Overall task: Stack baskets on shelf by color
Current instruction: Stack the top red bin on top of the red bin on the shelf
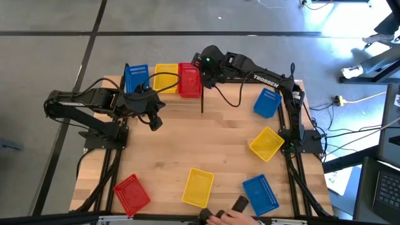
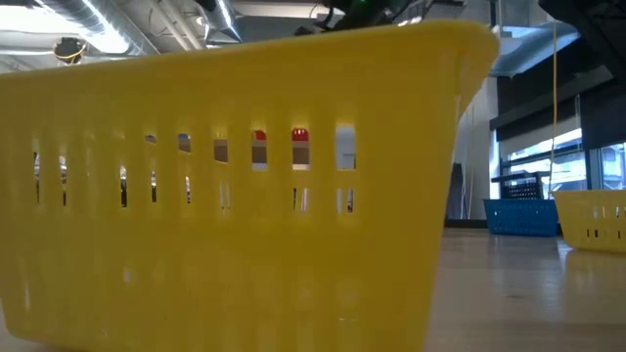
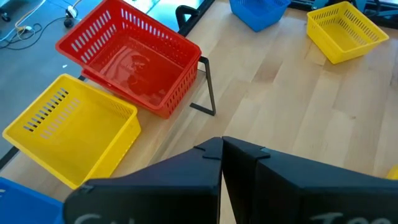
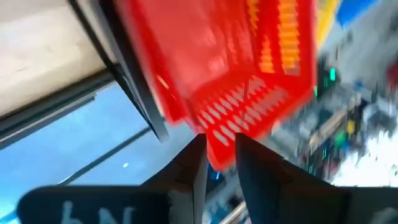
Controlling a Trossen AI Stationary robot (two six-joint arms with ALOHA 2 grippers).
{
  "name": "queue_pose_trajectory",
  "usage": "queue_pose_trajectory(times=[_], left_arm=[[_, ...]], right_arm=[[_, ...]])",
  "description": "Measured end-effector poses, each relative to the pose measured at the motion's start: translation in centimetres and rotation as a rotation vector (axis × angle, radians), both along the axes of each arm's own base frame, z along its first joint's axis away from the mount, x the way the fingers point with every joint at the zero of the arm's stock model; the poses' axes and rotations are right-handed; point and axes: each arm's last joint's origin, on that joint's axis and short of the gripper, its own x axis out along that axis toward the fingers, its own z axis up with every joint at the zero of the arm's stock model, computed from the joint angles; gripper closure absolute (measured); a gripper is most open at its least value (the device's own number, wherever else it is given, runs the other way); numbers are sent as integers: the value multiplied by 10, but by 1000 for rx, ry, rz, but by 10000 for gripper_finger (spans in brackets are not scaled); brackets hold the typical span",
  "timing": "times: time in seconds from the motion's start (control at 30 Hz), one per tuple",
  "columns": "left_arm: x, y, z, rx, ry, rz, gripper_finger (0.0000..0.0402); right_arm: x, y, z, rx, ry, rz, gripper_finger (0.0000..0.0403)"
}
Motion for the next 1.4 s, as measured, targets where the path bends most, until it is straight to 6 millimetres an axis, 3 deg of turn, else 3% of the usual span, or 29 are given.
queue_pose_trajectory(times=[0.17, 0.37, 0.57, 0.73, 0.9, 1.07, 1.4], left_arm=[[0, 0, 0, 3, 3, -3, 401], [0, 0, 0, 6, 4, -4, 401], [0, 1, 0, 26, 2, 21, 401], [-1, 3, 1, 58, -17, 97, 401], [-3, 6, 3, 128, -31, 193, 401], [-3, 7, 3, 148, -46, 241, 401], [-3, 7, 3, 147, -45, 239, 401]], right_arm=[[1, 4, 2, -66, 9, -88, 329], [2, 5, 4, -38, -43, -135, 372], [-2, 6, 28, 29, -198, -226, 398], [-7, 8, 54, 238, -438, -301, 401], [-13, 2, 65, 518, -625, -409, 401], [-13, -7, 54, 803, -698, -506, 402], [2, -26, 17, 885, -778, -497, 402]])
